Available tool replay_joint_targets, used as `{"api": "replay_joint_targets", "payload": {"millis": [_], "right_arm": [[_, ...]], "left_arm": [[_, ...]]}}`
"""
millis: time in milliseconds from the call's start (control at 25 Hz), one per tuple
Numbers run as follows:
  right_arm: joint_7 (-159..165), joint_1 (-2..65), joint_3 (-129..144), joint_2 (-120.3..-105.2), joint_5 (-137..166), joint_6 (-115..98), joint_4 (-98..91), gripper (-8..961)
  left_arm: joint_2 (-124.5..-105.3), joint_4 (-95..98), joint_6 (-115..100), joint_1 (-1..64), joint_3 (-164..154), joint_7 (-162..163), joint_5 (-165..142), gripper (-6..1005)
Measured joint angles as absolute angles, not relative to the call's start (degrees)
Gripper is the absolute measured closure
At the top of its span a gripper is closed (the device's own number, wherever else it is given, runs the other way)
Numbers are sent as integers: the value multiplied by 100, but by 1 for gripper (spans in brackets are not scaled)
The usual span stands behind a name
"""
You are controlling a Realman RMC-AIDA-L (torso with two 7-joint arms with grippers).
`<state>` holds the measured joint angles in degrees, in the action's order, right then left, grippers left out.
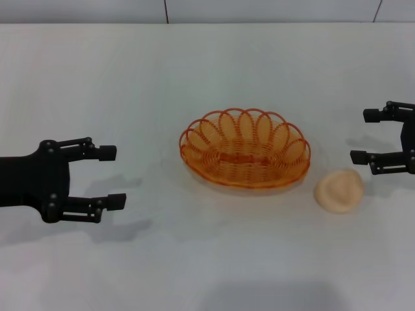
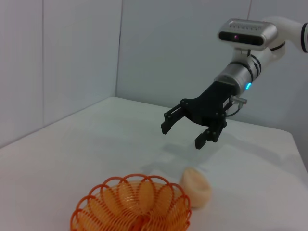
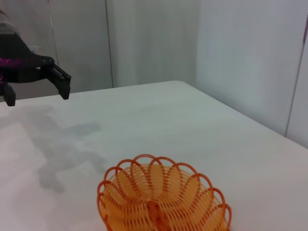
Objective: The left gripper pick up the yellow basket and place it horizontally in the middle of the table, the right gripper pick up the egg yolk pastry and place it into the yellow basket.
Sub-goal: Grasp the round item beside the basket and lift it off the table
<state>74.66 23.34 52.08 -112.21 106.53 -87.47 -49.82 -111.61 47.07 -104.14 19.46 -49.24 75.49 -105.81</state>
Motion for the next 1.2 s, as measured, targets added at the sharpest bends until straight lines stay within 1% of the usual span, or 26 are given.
{"api": "replay_joint_targets", "payload": {"millis": [160, 200, 240, 280, 360, 440, 520, 760, 880, 1040, 1120, 1200], "right_arm": [[7439, 2330, 5205, -11168, 10673, -8859, -4979, 100], [7440, 2329, 5204, -11129, 10691, -8926, -4981, 100], [7584, 2329, 5203, -11025, 10768, -9107, -5062, 100], [7584, 2329, 5203, -11025, 10768, -9107, -5062, 100], [7977, 2358, 5199, -10936, 10927, -9362, -5277, 100], [8424, 2430, 5195, -10879, 11121, -9649, -5579, 100], [8806, 2502, 5187, -10872, 11312, -9827, -5855, 100], [10154, 2984, 5236, -10995, 12319, -9858, -6358, 100], [10557, 3224, 5336, -11145, 12841, -9828, -6400, 100], [10764, 3422, 5443, -11439, 13562, -9758, -6487, 100], [10806, 3485, 5506, -11504, 13750, -9712, -6422, 100], [10848, 3495, 5631, -11517, 13805, -9617, -6305, 99]], "left_arm": [[-11152, 4684, -10496, 1903, -4685, 7493, -10717, 136], [-11151, 4675, -10520, 1901, -4639, 7476, -10749, 136], [-11150, 4668, -10537, 1900, -4613, 7464, -10774, 136], [-11150, 4662, -10547, 1899, -4598, 7462, -10807, 136], [-11148, 4660, -10551, 1895, -4597, 7462, -10870, 136], [-11139, 4659, -10552, 1891, -4597, 7468, -10925, 136], [-11135, 4658, -10552, 1891, -4596, 7474, -10946, 136], [-11130, 4660, -10523, 1917, -4549, 7457, -10988, 136], [-11161, 4658, -10505, 1939, -4539, 7457, -11009, 136], [-11173, 4658, -10449, 1946, -4535, 7470, -11015, 136], [-11181, 4658, -10392, 1958, -4535, 7489, -11020, 136], [-11198, 4658, -10361, 1981, -4535, 7494, -11021, 136]]}}
